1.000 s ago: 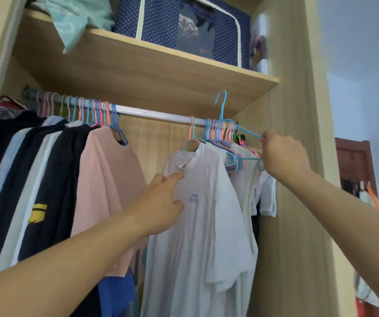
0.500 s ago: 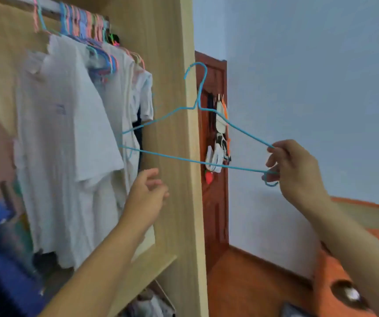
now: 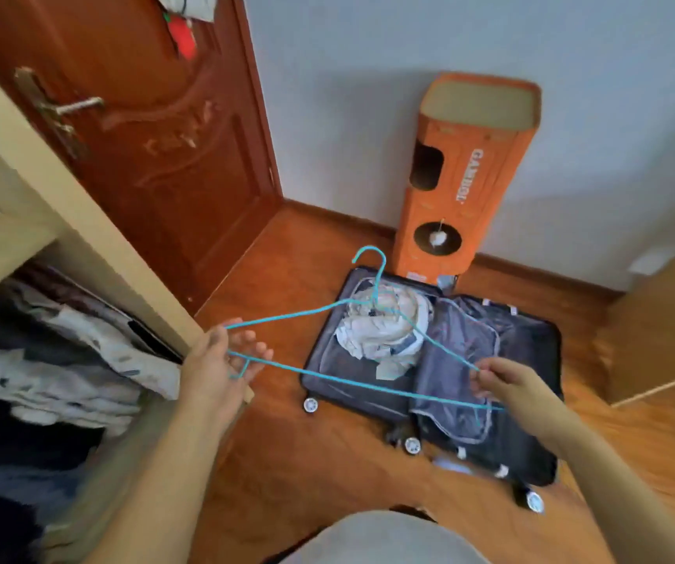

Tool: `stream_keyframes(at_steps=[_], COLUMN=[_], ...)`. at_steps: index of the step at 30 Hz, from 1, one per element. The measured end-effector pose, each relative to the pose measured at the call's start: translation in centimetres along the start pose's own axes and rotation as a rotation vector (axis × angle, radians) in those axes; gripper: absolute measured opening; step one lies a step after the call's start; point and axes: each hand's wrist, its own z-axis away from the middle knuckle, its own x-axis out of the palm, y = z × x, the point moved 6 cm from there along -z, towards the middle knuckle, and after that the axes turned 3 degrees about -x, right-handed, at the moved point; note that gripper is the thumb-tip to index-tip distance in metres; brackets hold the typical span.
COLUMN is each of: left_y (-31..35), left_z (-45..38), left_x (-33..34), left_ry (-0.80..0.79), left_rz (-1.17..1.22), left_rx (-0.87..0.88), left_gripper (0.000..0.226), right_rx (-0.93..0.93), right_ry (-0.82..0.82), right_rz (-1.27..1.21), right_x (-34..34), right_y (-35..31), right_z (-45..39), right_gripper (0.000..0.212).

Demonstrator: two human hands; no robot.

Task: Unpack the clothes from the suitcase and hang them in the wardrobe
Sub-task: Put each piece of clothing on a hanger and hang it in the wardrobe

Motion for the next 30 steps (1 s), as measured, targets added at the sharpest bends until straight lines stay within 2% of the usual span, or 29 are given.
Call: stream_keyframes(at_steps=[1,2,4,6,8,10,12,14,15,17,19,21,23,25,27,30], left_y=[-2.5,-4.5,-8.8,-12.4,-15.3,-17.1,-17.8,-18.2,-18.5,-19.8,-22.0,-25.1,-29.3,-35.2,-41.1,-49.7], left_z=[0.1,0.5,1.2,1.5,0.9,-0.5,-2.8,-5.7,-7.4,-11.3,-15.8,-20.7,-25.5,-30.9,-35.7,-41.7], left_x=[1.6,2.7,5.7,8.7,11.6,13.9,16.0,18.2,19.4,21.6,23.2,24.3,24.3,23.0,22.4,25.0], left_ry=[-0.019,-0.036,-0.093,-0.144,-0.182,-0.182,-0.166,-0.181,-0.208,-0.262,-0.291,-0.319,-0.363,-0.451,-0.510,-0.622], left_rz=[-0.032,-0.061,-0.131,-0.198,-0.284,-0.343,-0.365,-0.357,-0.354,-0.364,-0.363,-0.401,-0.575,-0.977,-1.298,-1.502], left_rx=[-0.033,-0.065,-0.137,-0.204,-0.247,-0.255,-0.240,-0.264,-0.281,-0.333,-0.397,-0.472,-0.563,-0.564,-0.519,-0.375], left_gripper=[0.026,0.025,0.026,0.028,0.028,0.027,0.029,0.031,0.031,0.033,0.032,0.030,0.027,0.020,0.017,0.015], right_rx=[0.074,0.167,0.296,0.366,0.428,0.471,0.495,0.508,0.501,0.560,0.607,0.647,0.696,0.726,0.787,0.861], right_ry=[-0.034,-0.080,-0.205,-0.214,-0.125,0.039,0.258,0.505,0.526,0.367,0.258,0.326,0.416,0.496,0.541,0.628], right_rz=[0.047,0.085,0.043,-0.088,-0.241,-0.260,-0.109,0.049,0.009,-0.188,-0.234,-0.203,-0.147,-0.050,0.099,0.205], right_x=[-1.5,-2.1,-2.7,-2.7,-2.8,-2.9,-4.0,-6.1,-6.4,-5.1,-4.1,-4.4,-5.2,-6.0,-6.5,-7.0], right_y=[2.7,4.6,6.4,7.3,7.9,9.1,10.8,11.4,11.8,13.0,15.3,18.3,22.4,27.4,32.4,39.2], right_z=[-0.1,0.1,0.4,-0.6,-2.7,-5.1,-7.3,-8.6,-9.7,-12.7,-16.2,-20.1,-23.5,-26.5,-28.3,-30.8], right_gripper=[0.058,0.056,0.035,0.026,0.012,0.018,0.028,0.027,0.023,0.028,0.037,0.039,0.040,0.041,0.040,0.039])
